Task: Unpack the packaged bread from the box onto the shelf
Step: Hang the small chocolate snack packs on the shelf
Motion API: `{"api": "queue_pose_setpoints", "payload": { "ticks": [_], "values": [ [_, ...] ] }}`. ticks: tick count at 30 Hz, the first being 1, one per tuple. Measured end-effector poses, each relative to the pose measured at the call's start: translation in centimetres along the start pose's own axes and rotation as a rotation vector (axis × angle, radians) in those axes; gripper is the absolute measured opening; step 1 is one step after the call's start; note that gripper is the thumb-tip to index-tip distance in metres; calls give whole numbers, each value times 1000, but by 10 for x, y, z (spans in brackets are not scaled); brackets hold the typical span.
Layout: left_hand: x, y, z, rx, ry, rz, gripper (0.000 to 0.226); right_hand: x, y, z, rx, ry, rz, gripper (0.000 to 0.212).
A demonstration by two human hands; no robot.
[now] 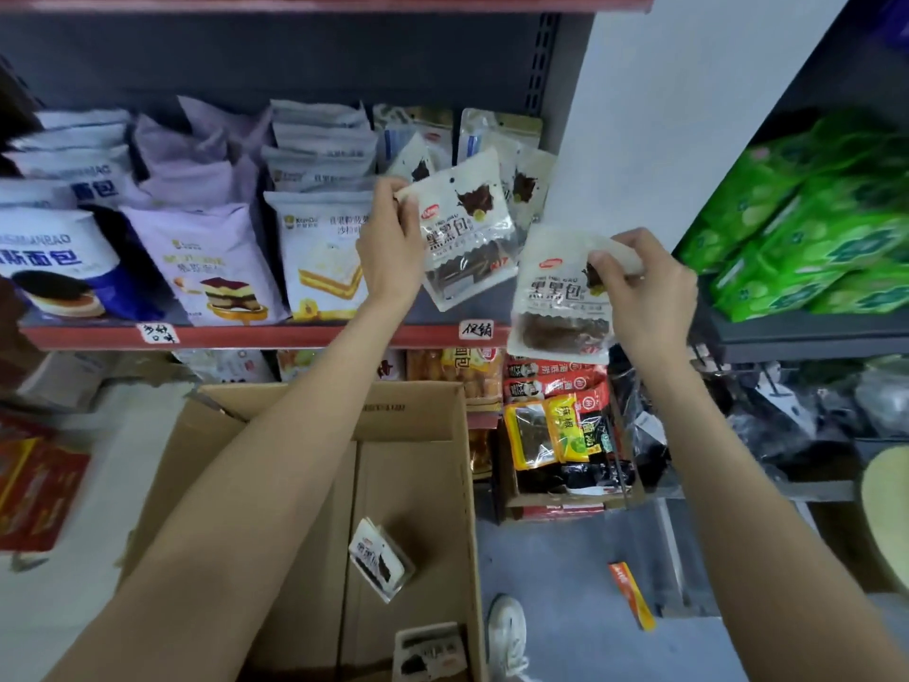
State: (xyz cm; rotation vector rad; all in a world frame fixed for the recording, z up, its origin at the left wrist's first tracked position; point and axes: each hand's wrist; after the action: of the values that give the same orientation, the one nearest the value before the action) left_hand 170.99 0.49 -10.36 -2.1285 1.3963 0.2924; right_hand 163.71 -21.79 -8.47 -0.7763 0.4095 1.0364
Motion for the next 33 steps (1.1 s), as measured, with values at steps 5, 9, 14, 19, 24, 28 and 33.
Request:
{"api": "queue_pose_setpoints", "payload": {
  "ticks": [5,9,14,19,24,28,33],
  "values": [
    [19,-31,23,-134,-126,23,26,48,-57,2,16,-137,141,16],
    [17,-30,33,-128,-33,144,40,102,-85,4,70,-176,167,23],
    [12,-4,40,-73,33,216,53,131,-94,-4,109,-322,128,23],
    [7,23,44,-71,36,152,45,118,-61,-24,23,-434,149,66],
    [-10,59,43,-122,117,86,24,90,-8,-26,163,-453,92,82],
    [-39,103,63,-114,161,123,17,74,67,-18,208,-376,151,41],
    [-83,173,135,-145,-29,345,12,99,173,-15,131,-272,619,21]
  ]
}}
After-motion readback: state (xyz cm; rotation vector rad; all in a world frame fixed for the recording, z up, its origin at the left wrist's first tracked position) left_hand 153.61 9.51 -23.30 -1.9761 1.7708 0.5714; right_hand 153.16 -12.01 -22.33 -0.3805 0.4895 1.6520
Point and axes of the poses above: each hand's wrist, its own y-axis away from the middle knuckle, its own x-axis out of the palm, z = x × y, and after that the axes turned 1 degree about -x, right-handed
